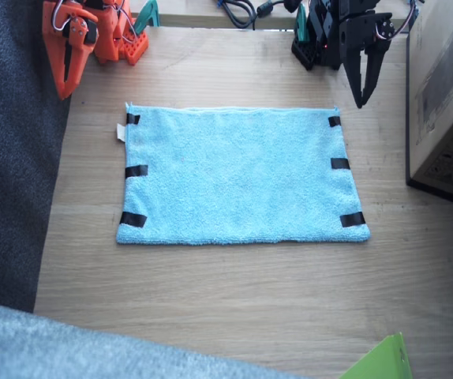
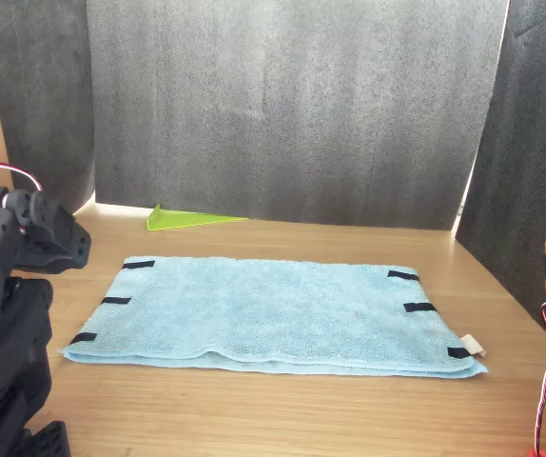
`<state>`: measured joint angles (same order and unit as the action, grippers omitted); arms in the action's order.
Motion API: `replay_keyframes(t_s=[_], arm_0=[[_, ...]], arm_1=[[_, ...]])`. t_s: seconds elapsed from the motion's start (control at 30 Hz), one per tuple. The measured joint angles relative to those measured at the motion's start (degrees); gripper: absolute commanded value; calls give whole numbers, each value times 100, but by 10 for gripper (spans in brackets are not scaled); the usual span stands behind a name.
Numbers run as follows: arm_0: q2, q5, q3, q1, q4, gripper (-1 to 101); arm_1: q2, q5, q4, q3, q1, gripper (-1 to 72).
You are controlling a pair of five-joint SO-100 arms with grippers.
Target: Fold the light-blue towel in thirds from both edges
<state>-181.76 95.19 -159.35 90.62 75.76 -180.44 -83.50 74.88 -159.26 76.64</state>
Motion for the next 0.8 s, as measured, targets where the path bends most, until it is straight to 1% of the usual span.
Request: replay_keyframes(t_s=[0.2,0.3,0.37,0.5,0.63,0.73,0.8], arm_0=[[62,0,35,132,0,-4],[782,53,325,123,-229,-4],[1441,53,615,176,-378,-4],[2347,53,1318,246,-413,-4],[3454,88,2215,308,-396,-3],[4623,88,2944,431,-396,-3],[5317,44,3173,439,-396,-2]], arm_1=[[70,53,79,176,0,0],[598,123,79,826,62,0],[1424,132,79,1459,158,0],[3621,53,79,2804,396,0],[5590,9,220,3964,949,0],[6908,352,272,4597,1485,0],[7594,466,369,4983,1767,0]])
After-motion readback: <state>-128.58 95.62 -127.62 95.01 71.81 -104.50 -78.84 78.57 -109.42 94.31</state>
